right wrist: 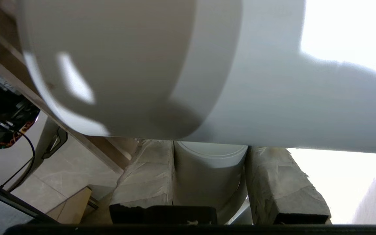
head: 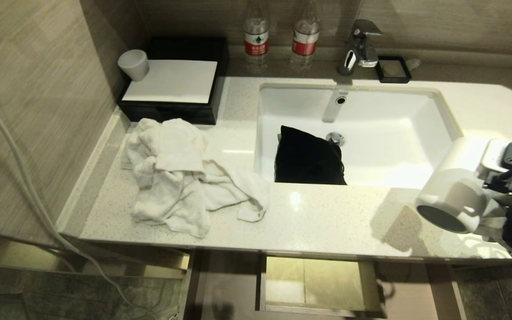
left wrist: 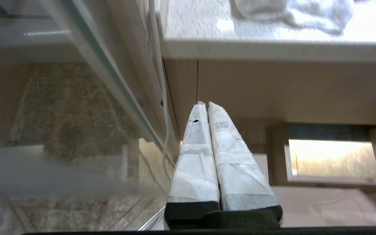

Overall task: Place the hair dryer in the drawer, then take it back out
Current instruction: Put it into the drawer

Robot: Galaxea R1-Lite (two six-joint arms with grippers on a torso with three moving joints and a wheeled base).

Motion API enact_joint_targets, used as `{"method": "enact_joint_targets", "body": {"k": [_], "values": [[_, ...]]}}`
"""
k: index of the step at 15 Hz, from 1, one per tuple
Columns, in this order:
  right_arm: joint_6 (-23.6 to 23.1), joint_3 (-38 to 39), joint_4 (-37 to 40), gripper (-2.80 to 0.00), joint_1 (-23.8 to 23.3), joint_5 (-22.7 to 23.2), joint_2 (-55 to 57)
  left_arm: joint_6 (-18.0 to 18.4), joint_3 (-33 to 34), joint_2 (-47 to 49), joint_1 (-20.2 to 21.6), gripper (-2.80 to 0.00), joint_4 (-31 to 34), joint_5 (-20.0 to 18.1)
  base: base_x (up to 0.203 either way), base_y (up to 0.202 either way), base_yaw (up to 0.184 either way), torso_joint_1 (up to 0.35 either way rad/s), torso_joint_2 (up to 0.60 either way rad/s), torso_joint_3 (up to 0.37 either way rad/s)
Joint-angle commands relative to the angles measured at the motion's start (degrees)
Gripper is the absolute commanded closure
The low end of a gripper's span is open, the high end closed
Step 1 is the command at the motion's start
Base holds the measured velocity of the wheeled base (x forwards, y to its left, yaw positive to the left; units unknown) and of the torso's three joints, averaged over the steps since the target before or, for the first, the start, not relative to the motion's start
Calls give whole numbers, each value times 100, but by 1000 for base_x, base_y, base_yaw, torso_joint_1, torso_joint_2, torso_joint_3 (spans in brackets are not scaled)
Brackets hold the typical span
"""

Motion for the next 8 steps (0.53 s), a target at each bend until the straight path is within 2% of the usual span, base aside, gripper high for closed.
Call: {"method": "enact_joint_targets", "body": {"k": [1,3,8], "values": [[-19,270,6,0,-386,-4,-586,2,0,0,0,0,-1,1,0,0,0,-377,294,-88],[-17,417,-34,0,-877,-16,-827,2,9,0,0,0,-1,1,0,0,0,-359,268,-96],[97,693,-214,0,-1520,-45,-1362,2,9,0,0,0,-1,1,0,0,0,-340,215,-131]]}}
